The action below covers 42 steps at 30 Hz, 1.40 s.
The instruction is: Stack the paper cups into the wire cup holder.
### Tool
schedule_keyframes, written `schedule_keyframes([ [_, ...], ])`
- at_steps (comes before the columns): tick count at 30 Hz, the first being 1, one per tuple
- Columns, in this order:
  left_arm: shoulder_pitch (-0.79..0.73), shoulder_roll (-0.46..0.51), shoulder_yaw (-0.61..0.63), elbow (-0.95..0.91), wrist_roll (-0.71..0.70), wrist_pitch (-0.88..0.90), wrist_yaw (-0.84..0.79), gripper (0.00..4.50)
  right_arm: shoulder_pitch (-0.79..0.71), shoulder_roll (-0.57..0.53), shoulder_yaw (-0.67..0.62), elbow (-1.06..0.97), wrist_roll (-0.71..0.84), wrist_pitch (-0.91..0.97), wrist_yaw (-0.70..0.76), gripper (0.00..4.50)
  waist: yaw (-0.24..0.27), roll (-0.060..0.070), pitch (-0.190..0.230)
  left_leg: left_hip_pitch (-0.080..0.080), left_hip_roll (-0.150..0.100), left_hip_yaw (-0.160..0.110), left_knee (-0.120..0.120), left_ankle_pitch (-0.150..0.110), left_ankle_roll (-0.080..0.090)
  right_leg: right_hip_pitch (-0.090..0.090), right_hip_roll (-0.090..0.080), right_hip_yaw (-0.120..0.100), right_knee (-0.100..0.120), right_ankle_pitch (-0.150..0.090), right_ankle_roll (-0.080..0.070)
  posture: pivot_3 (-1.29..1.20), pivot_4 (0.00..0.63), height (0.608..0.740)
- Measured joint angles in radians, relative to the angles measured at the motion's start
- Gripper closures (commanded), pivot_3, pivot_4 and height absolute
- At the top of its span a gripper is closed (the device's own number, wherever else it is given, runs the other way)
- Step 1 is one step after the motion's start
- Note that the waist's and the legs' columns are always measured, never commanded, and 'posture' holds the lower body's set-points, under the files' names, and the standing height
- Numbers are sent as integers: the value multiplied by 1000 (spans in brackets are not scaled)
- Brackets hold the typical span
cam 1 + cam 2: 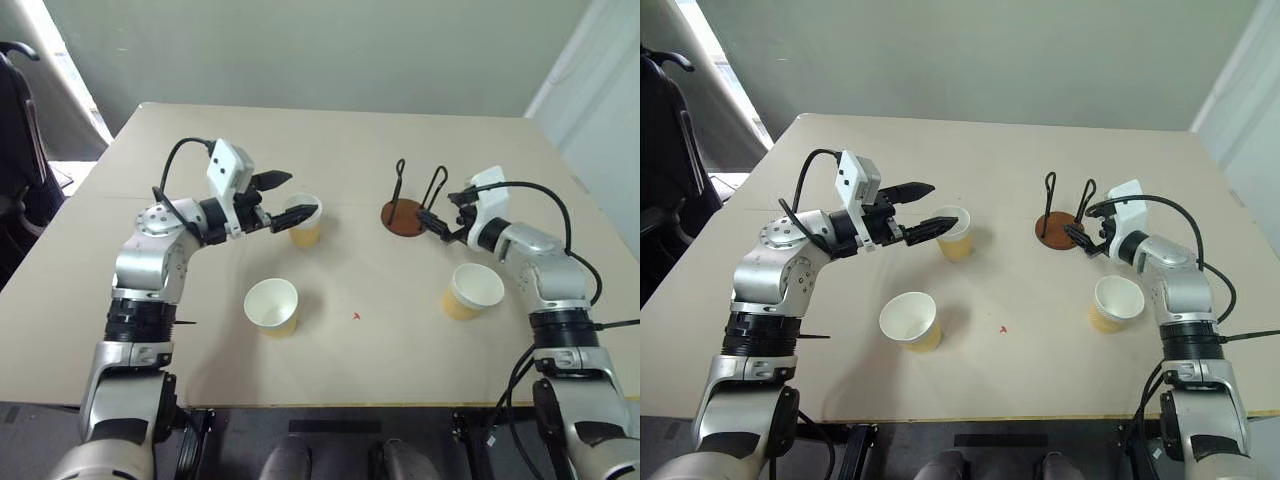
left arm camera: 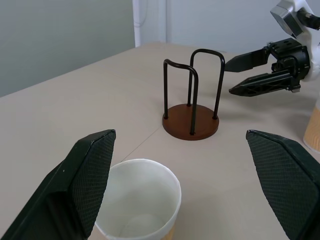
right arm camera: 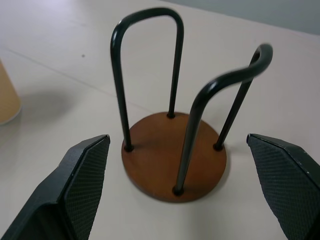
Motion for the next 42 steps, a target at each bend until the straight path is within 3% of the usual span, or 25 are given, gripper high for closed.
schedule_keyframes([
  [6,0,0,0,0,0,0,1,0,-16,25,0,35,-17,-16,-27,49,0,0,0,0,0,0,0,0,0,0,0,0,0,0,0,0,150,740],
  [9,0,0,0,0,0,0,2,0,-21,41,0,42,-18,-22,-40,617,-1,0,0,0,0,0,0,0,0,0,0,0,0,0,0,0,150,740],
  [20,0,-1,0,0,-1,1,2,0,-55,87,0,76,-36,-42,-86,4478,0,0,0,0,0,0,0,0,0,0,0,0,0,0,0,0,150,740],
  [30,0,73,-8,0,8,2,-69,0,-48,66,5,14,-11,27,6,4478,-1,0,0,0,0,0,-1,0,0,0,0,0,-1,0,0,0,150,740],
  [42,0,132,-29,3,22,1,-162,0,23,-9,51,-289,108,221,192,4478,-2,0,0,-1,0,0,-1,0,0,0,0,0,-1,0,0,0,150,740],
])
